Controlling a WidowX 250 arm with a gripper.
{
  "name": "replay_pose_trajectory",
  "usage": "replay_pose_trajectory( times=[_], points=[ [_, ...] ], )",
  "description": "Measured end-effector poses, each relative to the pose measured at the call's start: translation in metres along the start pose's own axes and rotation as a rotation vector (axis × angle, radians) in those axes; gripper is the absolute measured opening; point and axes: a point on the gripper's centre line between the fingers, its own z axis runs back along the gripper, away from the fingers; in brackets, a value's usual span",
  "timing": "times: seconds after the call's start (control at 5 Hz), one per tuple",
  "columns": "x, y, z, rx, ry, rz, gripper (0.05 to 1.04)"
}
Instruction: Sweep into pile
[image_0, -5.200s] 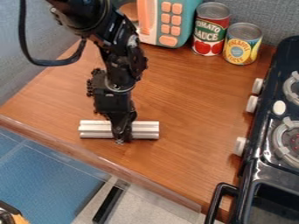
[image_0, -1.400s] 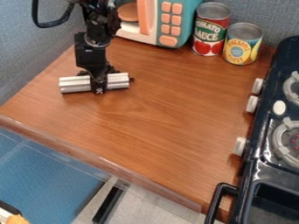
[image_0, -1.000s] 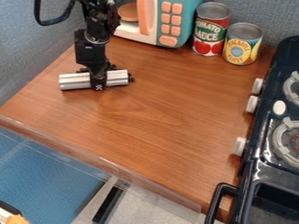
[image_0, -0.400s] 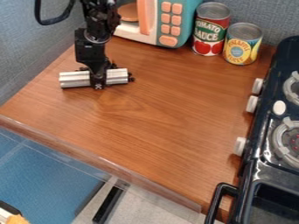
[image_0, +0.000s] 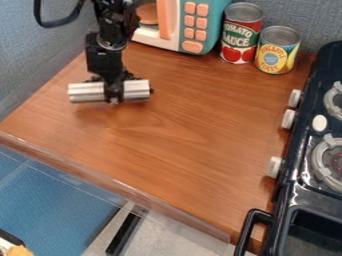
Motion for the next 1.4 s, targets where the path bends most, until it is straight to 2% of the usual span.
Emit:
replay_pose_trajectory(
  times=[0.2,0.4,0.6,0.8,1.0,1.2,1.4],
  points=[
    [-0.004,0.002,0.009,-0.017,0.006,-0.022,0.388],
    [-0.019,0.003,0.023,-0.042,0.029,-0.085,0.388],
    [-0.04,0.0,0.035,-0.039,0.084,-0.244,0.388],
    [-0.055,-0.003,0.037,-0.019,0.122,-0.402,0.388],
    [-0.066,-0.012,0.036,0.035,0.153,-0.604,0.388],
    [-0.074,-0.016,0.025,0.072,0.168,-0.774,0.388],
    [-0.075,-0.019,0.02,0.069,0.161,-0.926,0.388]
  ],
)
